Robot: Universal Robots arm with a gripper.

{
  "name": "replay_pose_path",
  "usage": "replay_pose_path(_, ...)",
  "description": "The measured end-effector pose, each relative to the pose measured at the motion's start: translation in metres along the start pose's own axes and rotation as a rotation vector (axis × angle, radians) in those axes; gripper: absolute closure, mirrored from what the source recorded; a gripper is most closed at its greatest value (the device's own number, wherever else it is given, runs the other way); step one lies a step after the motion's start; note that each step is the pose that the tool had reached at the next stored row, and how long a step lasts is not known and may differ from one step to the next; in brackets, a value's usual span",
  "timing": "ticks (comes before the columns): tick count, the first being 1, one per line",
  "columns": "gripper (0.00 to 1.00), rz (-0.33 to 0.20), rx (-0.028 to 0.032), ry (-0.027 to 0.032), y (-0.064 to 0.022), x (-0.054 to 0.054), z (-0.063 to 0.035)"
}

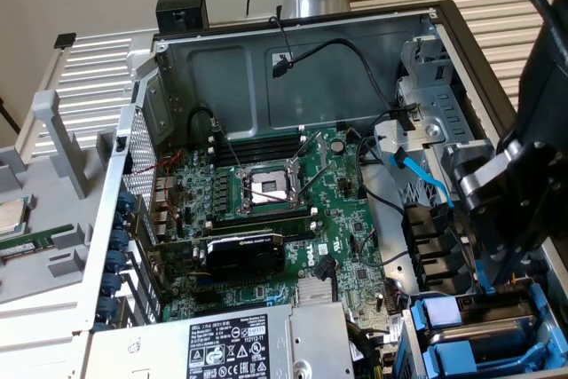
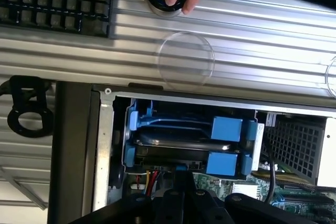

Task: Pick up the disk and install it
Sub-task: 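Insert the second disk wire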

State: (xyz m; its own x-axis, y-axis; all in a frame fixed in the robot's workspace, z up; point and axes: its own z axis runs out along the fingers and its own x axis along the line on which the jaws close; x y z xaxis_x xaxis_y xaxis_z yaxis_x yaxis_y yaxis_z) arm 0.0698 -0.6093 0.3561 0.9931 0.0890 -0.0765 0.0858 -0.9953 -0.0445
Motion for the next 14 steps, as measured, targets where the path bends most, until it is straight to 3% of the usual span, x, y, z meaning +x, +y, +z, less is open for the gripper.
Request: replay_pose_path(14, 0.89, 0.002, 0.0001, 0.0001, 0.0015, -0.0016, 0.006)
